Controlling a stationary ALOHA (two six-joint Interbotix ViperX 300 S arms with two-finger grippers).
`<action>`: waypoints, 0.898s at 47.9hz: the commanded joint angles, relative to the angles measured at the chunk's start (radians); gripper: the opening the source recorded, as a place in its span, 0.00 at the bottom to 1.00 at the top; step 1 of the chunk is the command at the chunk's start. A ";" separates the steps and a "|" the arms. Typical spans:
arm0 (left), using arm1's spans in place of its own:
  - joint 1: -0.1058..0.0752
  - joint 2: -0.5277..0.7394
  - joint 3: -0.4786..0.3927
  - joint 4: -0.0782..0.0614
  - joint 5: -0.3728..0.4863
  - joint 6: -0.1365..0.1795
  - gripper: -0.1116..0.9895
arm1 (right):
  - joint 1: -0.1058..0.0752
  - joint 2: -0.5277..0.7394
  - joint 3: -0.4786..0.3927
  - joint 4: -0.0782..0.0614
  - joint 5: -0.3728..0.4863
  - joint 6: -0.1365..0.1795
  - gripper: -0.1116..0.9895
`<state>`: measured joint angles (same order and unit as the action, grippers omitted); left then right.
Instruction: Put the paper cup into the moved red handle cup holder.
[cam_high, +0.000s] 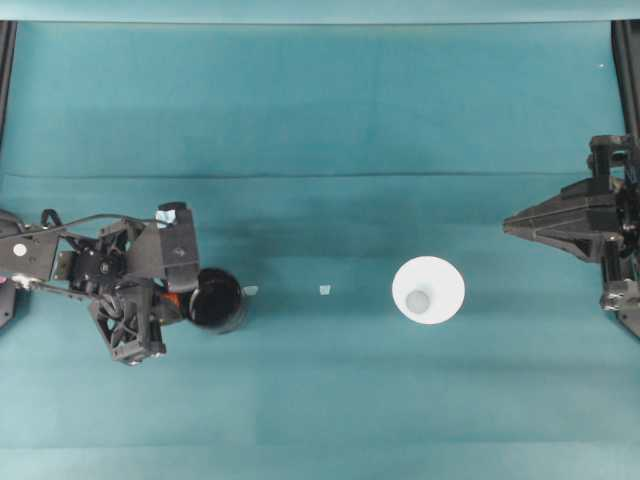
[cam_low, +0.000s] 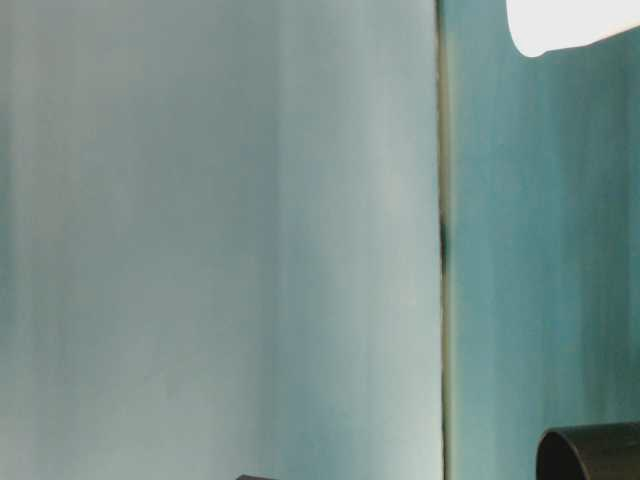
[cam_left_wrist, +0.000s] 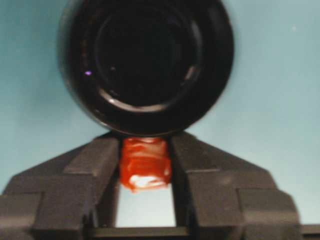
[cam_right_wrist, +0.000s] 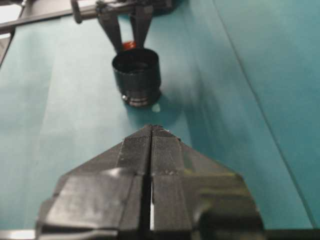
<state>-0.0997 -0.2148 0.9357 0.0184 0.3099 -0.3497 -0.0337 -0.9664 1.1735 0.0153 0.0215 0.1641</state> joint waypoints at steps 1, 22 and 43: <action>0.000 -0.003 -0.006 0.002 -0.005 0.011 0.37 | -0.002 0.011 -0.015 0.000 -0.003 0.006 0.01; 0.000 -0.003 -0.008 0.003 -0.005 0.018 0.37 | -0.003 0.009 -0.015 0.002 -0.005 0.006 0.01; 0.026 -0.137 -0.158 0.003 0.169 0.129 0.37 | -0.012 0.006 -0.015 0.002 -0.005 0.006 0.01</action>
<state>-0.0874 -0.3191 0.8422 0.0184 0.4126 -0.2470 -0.0399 -0.9664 1.1735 0.0153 0.0230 0.1641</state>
